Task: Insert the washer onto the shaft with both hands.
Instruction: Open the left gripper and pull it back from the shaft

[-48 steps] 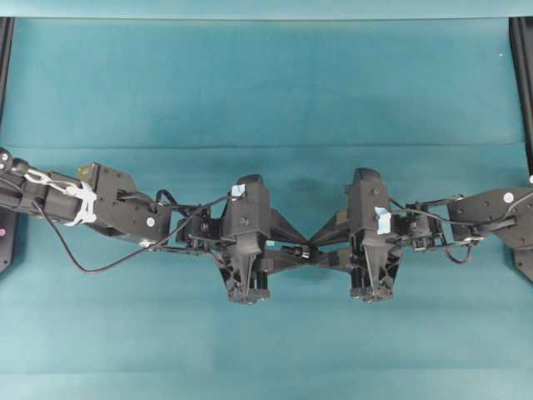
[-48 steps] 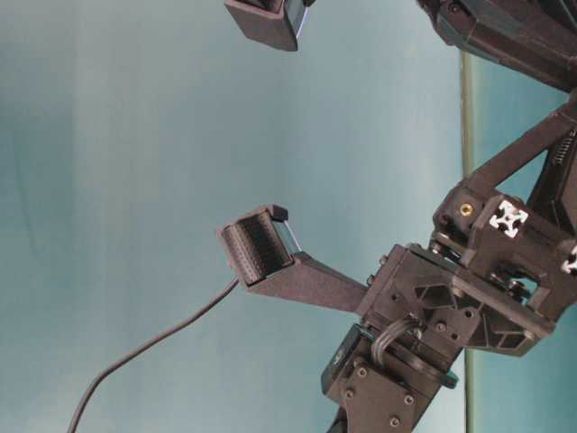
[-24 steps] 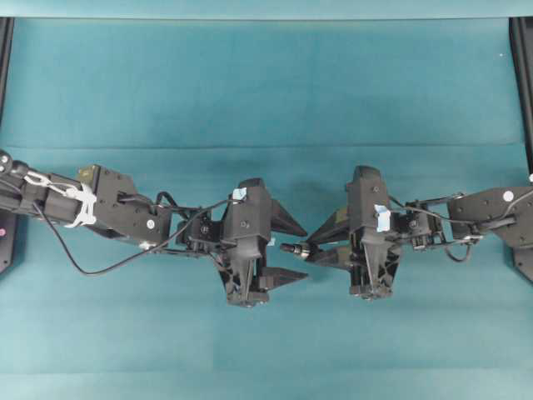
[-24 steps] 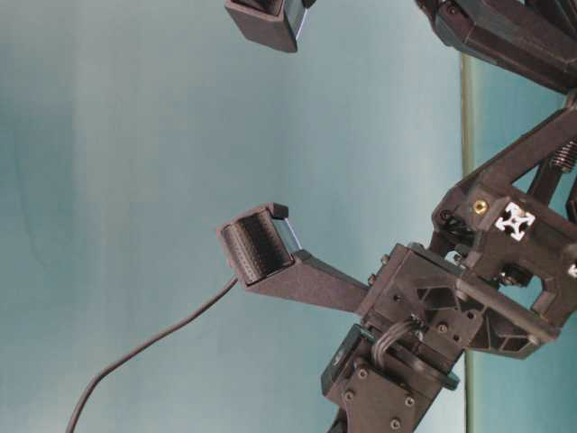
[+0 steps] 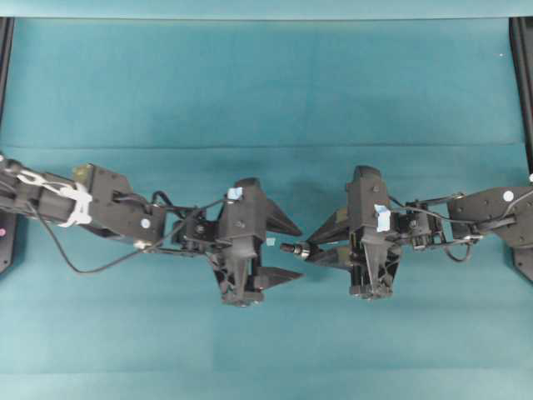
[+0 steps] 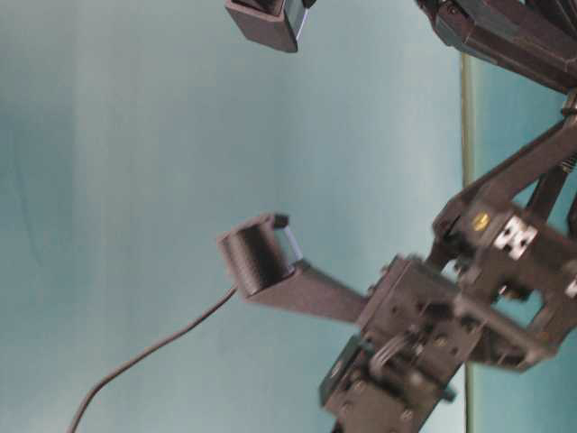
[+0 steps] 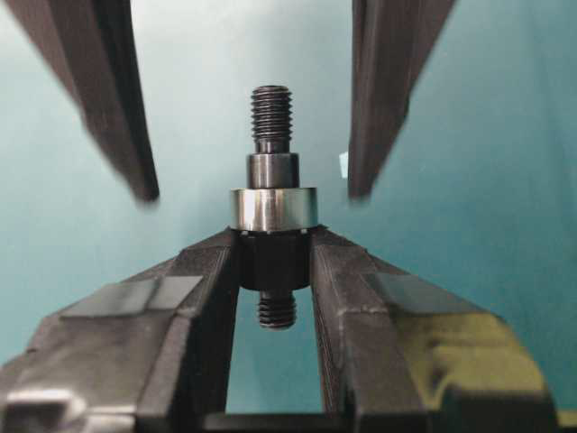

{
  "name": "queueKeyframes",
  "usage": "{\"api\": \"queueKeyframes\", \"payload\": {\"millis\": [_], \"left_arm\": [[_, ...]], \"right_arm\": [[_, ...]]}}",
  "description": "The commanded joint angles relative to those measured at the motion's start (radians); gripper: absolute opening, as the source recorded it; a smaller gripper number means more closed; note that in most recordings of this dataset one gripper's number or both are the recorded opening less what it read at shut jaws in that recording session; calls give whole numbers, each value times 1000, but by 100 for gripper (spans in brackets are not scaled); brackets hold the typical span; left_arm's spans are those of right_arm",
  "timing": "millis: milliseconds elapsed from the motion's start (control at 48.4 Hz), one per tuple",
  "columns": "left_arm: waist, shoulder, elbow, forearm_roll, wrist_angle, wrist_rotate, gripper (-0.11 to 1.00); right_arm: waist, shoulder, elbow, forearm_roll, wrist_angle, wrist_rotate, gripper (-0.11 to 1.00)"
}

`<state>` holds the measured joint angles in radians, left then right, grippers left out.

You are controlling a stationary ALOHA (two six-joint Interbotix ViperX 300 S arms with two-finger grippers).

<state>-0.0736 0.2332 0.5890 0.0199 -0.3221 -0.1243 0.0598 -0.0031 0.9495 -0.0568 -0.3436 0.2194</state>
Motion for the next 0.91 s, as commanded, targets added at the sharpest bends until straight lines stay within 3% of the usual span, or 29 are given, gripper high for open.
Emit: {"api": "queueKeyframes", "payload": {"millis": [0, 269, 662, 889], "left_arm": [[-2, -49, 9, 2, 18, 2, 89], [8, -127, 71, 2, 34, 3, 89], [49, -146, 66, 2, 32, 6, 89], [21, -172, 103, 3, 37, -5, 89]], "right_arm": [[0, -8, -14, 3, -5, 8, -1], [0, -8, -12, 2, -5, 6, -1], [0, -8, -14, 2, -3, 8, -1], [0, -8, -14, 2, -5, 8, -1]]}}
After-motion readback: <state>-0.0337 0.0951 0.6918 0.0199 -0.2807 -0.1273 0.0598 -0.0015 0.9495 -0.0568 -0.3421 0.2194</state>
